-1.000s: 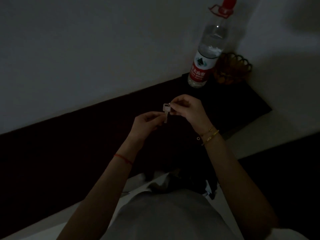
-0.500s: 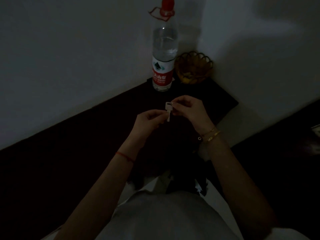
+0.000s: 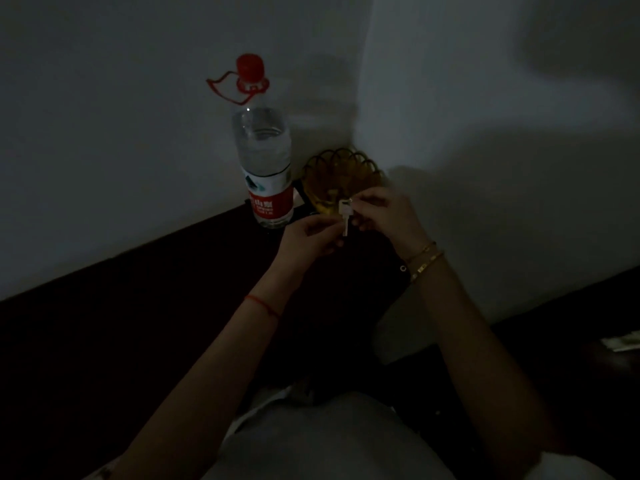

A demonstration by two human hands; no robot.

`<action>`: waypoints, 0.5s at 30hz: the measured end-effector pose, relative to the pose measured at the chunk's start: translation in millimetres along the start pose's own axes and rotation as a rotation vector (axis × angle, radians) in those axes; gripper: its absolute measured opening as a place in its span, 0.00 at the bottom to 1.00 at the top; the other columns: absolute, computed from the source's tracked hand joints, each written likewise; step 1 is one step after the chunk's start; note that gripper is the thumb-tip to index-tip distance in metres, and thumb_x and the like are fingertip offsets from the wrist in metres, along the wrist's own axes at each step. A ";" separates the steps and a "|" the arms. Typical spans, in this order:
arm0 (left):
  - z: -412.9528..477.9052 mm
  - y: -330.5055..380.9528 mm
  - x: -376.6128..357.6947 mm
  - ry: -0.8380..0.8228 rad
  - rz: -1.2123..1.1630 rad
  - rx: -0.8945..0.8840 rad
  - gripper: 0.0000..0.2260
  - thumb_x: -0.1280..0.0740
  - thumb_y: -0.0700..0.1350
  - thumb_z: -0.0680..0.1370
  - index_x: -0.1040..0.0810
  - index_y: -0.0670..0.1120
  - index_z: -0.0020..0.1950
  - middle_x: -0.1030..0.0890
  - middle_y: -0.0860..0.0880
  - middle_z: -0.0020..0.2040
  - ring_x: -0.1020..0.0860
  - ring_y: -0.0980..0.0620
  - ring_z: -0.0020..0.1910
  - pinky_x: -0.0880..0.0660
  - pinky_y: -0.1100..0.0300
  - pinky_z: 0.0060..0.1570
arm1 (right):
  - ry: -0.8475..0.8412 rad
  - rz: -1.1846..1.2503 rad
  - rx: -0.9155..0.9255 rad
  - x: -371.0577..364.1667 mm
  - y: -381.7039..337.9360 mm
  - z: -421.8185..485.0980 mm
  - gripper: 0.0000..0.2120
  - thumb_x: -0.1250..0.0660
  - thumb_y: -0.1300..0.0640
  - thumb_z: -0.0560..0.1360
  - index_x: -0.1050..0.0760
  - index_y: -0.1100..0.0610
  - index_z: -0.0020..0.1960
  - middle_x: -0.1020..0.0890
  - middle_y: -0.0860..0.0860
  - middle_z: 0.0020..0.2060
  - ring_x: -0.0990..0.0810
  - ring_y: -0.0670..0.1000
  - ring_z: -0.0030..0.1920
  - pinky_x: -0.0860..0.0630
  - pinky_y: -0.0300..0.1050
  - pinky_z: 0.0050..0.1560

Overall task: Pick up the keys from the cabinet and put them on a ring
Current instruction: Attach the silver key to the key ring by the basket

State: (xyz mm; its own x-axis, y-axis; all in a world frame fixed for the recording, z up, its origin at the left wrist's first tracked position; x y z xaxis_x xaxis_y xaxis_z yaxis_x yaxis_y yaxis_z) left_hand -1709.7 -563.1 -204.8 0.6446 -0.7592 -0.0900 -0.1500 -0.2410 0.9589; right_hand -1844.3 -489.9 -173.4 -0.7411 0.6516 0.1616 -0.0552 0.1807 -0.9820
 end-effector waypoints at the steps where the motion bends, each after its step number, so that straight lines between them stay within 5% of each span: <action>1: 7.8 3.9 -3.9 0.005 0.004 -0.007 0.07 0.30 0.44 0.75 0.18 0.46 0.52 0.17 0.49 0.43 0.19 0.55 0.40 0.23 0.60 0.46 | 0.016 -0.023 -0.001 6.1 -1.5 9.9 0.06 0.32 0.63 0.73 0.21 0.65 0.48 0.20 0.53 0.33 0.22 0.41 0.25 0.26 0.33 0.26; 7: 52.9 22.6 -12.8 0.040 0.080 -0.015 0.09 0.32 0.47 0.76 0.18 0.49 0.55 0.17 0.50 0.47 0.20 0.56 0.40 0.27 0.64 0.38 | 0.013 -0.110 -0.043 19.8 -0.7 71.4 0.04 0.32 0.61 0.73 0.22 0.56 0.39 0.27 0.49 0.26 0.31 0.42 0.23 0.36 0.34 0.24; 15: 96.5 25.0 -13.0 -0.025 0.098 0.128 0.15 0.39 0.42 0.80 0.24 0.43 0.66 0.20 0.43 0.52 0.21 0.55 0.38 0.25 0.69 0.29 | -0.019 -0.344 -0.039 12.2 10.2 136.1 0.08 0.32 0.60 0.73 0.24 0.54 0.35 0.26 0.47 0.30 0.29 0.44 0.32 0.34 0.34 0.33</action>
State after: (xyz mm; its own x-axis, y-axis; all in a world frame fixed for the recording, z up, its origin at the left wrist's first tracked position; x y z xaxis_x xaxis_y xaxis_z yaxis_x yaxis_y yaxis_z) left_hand -1794.2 -617.5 -205.6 0.6032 -0.7976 -0.0060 -0.3063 -0.2385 0.9215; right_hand -1944.9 -580.4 -194.8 -0.6955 0.5341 0.4807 -0.2789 0.4159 -0.8656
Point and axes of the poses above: each hand's wrist, its own z-axis towards the middle knuckle, its own x-axis out of the back of the hand, y = z × x, the point moved 7 cm from there along z, towards the middle knuckle
